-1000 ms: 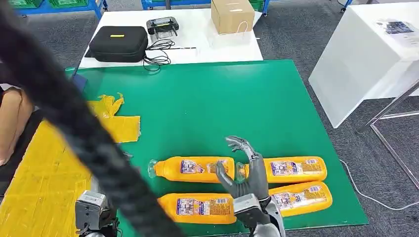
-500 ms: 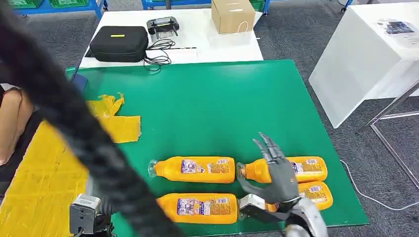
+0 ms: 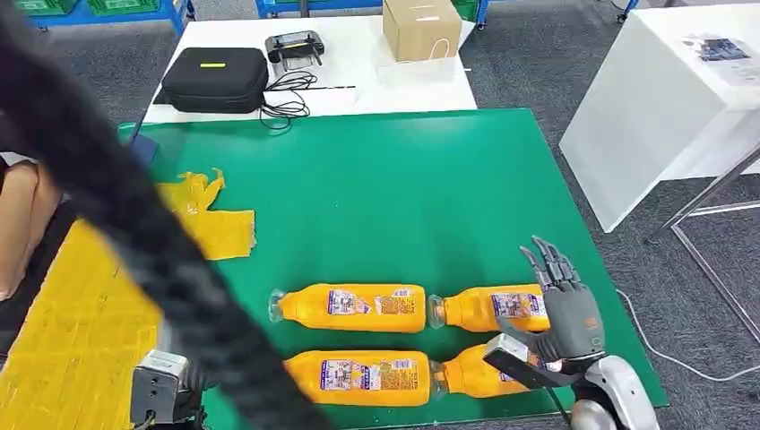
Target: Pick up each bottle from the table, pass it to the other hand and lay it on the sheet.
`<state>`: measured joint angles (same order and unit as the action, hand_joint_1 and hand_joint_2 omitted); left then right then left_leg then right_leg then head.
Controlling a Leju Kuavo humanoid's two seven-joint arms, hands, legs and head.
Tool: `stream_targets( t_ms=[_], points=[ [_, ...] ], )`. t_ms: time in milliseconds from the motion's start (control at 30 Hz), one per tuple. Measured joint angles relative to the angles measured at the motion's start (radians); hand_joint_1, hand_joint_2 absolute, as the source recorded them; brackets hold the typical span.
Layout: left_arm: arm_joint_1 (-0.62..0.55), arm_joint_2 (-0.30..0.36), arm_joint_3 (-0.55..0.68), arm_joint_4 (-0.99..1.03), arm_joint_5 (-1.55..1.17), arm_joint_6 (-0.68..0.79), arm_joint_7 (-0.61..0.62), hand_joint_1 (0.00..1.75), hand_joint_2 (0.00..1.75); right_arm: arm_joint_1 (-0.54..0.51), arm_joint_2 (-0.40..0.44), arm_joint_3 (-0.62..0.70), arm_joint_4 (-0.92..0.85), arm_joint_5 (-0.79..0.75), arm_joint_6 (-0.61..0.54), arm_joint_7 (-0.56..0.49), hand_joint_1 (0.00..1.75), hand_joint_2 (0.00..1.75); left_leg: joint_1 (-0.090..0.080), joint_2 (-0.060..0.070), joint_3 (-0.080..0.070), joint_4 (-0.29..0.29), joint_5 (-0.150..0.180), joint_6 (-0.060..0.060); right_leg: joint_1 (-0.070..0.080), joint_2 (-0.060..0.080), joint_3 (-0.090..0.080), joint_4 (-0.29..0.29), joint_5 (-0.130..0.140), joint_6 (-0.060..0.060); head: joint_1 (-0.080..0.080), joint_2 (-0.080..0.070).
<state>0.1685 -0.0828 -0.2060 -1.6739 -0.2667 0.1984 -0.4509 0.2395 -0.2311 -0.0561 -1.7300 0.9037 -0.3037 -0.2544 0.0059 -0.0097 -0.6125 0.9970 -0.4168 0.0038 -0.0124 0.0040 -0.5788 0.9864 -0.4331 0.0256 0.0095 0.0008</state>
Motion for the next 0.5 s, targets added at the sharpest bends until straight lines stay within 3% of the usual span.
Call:
stream_targets(
  t_ms=[500],
  points=[
    [-0.003, -0.003, 0.002, 0.031, 0.063, -0.077, 0.001, 0.00, 1.75, -0.002, -0.105, -0.020, 0.075, 0.097, 0.078, 0.013, 0.00, 1.75, -0.001, 0.000, 0.000, 0.000, -0.001, 0.002, 0.000, 0.000, 0.000, 0.000, 0.000, 0.000, 0.000, 0.000]
  ],
)
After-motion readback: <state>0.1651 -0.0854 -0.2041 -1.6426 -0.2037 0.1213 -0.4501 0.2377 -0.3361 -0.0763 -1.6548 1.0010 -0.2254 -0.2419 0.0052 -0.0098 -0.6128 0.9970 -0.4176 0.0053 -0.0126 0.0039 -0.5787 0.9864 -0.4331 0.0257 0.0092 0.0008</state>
